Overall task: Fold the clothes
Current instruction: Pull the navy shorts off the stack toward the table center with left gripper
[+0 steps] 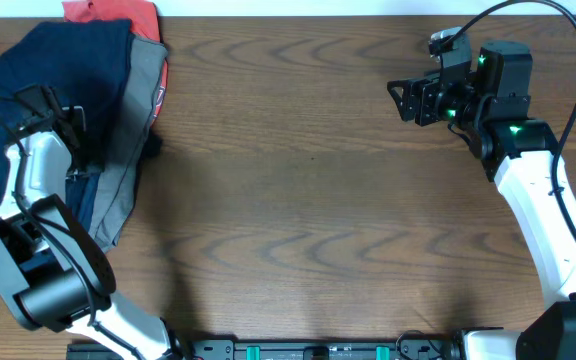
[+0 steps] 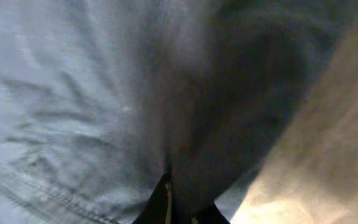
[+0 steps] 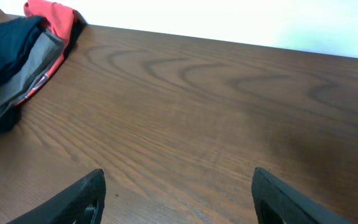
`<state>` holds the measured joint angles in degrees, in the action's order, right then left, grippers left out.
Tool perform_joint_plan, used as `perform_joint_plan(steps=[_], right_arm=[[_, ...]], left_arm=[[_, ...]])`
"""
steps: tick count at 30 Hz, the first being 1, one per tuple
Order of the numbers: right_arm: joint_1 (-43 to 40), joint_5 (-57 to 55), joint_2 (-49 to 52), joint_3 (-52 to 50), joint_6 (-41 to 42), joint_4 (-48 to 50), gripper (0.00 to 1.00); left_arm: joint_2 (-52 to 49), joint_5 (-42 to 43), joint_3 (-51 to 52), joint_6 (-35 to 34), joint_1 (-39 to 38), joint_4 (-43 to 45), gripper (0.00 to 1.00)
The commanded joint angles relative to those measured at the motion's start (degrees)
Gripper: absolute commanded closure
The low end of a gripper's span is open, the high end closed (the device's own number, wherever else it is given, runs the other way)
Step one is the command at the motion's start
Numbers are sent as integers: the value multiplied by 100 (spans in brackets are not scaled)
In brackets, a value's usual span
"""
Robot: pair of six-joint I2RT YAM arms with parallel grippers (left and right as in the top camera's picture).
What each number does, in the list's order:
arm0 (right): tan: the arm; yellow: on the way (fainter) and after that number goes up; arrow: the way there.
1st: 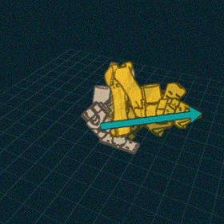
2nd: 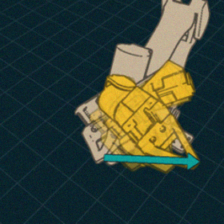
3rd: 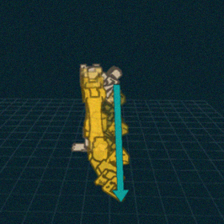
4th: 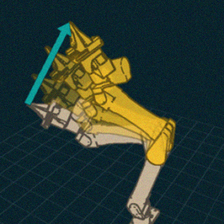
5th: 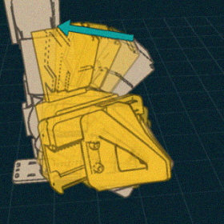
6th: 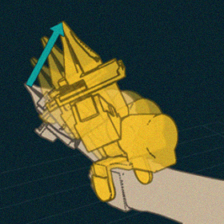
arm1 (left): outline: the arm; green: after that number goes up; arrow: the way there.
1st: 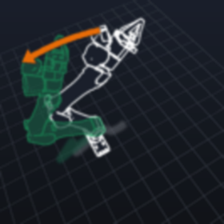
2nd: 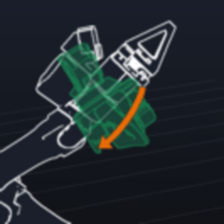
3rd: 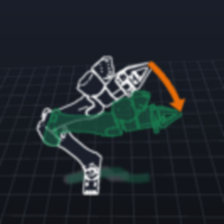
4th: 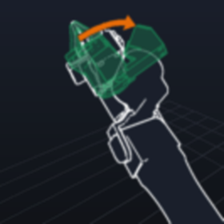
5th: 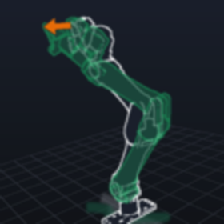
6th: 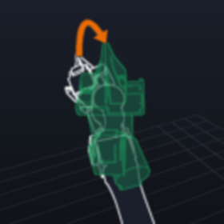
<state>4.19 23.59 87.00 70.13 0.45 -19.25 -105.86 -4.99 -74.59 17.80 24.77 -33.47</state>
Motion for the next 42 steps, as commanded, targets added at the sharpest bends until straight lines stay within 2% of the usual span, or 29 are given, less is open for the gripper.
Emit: perform_joint_plan(steps=[1,4,8,12,17,21,29,37,42], right_arm=[[-68,39,33,120,13,-2,28],[-68,39,33,120,13,13,28],[-70,42,33,120,15,66,31],[-98,44,33,122,15,151,32],[-166,46,22,122,42,225,33],[-243,81,-9,122,96,208,33],[-649,111,-33,122,339,-153,35],[-1469,501,-127,122,334,-643,35],[-1812,584,-146,122,286,-940,35]], left_arm=[[704,-37,-46,-125,-254,-9,94],[1189,37,-46,-337,-542,-35,94],[1700,590,-46,-431,-1023,-273,94],[1908,693,-46,-1051,-1572,-361,94],[1902,1792,-46,-1335,-2341,-160,94],[1895,2135,-44,-1709,-2929,289,94],[1716,2149,-44,-2251,-4103,1556,94],[785,2155,-44,-2811,-5066,2815,94],[96,2343,-44,-2874,-5619,3480,94]])
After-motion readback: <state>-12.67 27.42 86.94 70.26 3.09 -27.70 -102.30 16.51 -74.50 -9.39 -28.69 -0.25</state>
